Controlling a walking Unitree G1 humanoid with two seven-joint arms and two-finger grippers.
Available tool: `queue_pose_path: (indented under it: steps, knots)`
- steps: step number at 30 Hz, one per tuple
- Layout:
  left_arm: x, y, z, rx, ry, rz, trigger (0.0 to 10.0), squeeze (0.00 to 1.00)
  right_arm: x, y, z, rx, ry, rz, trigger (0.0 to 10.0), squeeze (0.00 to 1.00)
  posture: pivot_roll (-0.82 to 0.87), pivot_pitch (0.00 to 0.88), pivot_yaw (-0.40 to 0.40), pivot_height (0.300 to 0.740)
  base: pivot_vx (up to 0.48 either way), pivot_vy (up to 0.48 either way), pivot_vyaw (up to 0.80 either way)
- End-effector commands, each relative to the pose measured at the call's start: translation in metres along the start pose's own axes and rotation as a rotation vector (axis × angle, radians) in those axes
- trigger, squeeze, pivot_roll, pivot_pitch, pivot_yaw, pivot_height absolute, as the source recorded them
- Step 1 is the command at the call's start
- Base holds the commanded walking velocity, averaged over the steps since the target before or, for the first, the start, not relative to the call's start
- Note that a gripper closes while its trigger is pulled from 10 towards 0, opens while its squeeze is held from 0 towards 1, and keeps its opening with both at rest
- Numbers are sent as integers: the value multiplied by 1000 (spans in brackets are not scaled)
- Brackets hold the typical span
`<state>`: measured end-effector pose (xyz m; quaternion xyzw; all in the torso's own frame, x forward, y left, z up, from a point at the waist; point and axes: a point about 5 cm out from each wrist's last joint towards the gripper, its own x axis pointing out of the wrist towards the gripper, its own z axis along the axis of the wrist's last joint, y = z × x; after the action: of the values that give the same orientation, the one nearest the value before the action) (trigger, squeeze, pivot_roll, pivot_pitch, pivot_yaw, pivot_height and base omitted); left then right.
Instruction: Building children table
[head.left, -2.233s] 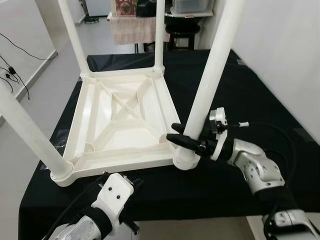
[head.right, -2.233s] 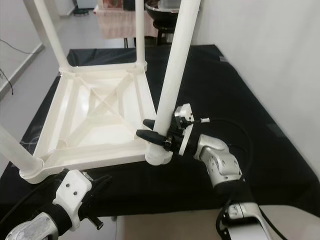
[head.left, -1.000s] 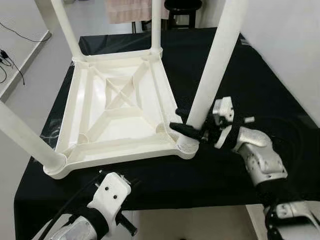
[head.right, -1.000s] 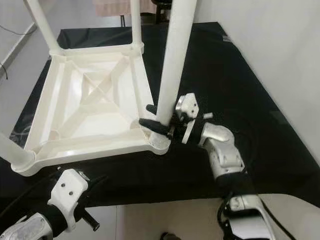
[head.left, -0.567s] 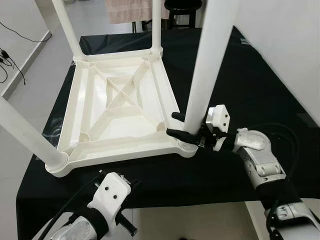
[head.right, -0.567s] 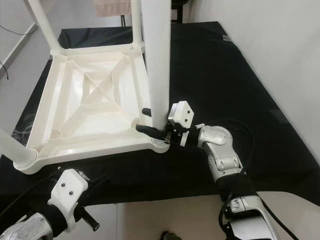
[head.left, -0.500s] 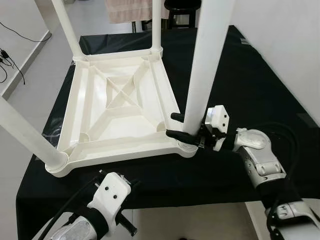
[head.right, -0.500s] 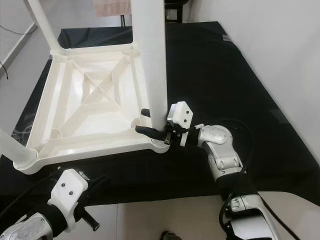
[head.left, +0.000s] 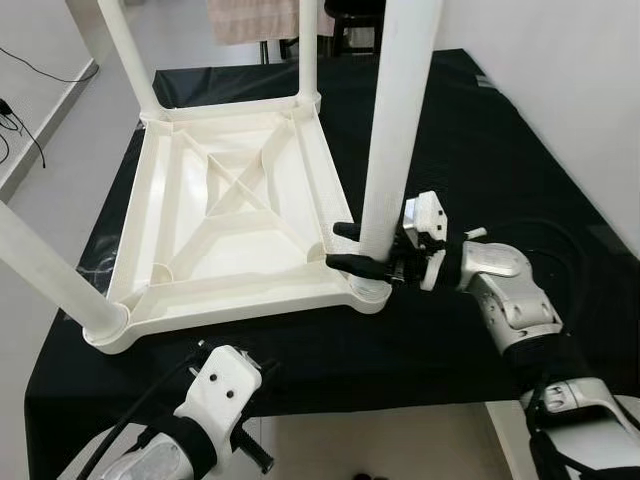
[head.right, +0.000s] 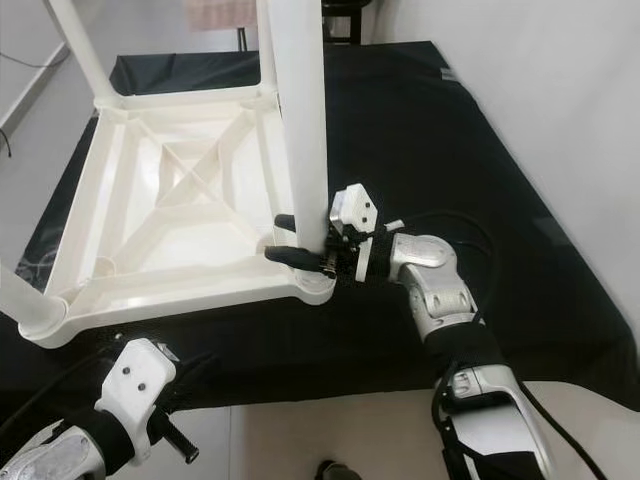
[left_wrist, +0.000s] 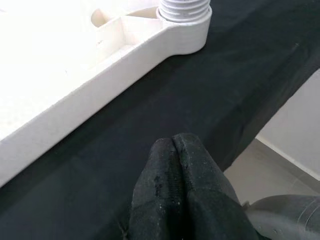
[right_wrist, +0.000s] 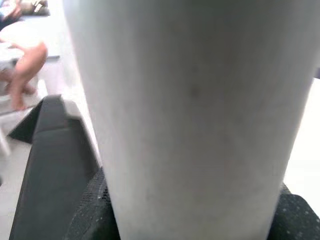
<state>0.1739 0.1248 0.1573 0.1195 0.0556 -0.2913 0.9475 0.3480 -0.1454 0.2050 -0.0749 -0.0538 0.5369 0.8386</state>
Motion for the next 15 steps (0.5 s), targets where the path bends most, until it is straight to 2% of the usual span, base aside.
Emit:
queue_pose_path:
  steps: [1, 11, 14, 15]
  knots:
    - [-4, 0, 0, 8, 18, 0, 10000, 0, -10, 7, -47, 226, 121, -100, 10000, 0, 40, 250, -1, 740, 0, 0, 0]
    - [-7, -4, -1, -1, 26, -25, 10000, 0, -15, 6, -53, 268, 141, -174, 10000, 0, 32, 268, 12, 740, 0, 0, 0]
    - [-8, -7, -1, -6, 30, -31, 10000, 0, -20, 4, -59, 219, 230, -344, 10000, 0, 30, 268, -4, 740, 0, 0, 0]
    - [-8, -7, -1, -6, 30, -31, 10000, 0, -20, 4, -59, 219, 230, -344, 10000, 0, 30, 268, -4, 740, 0, 0, 0]
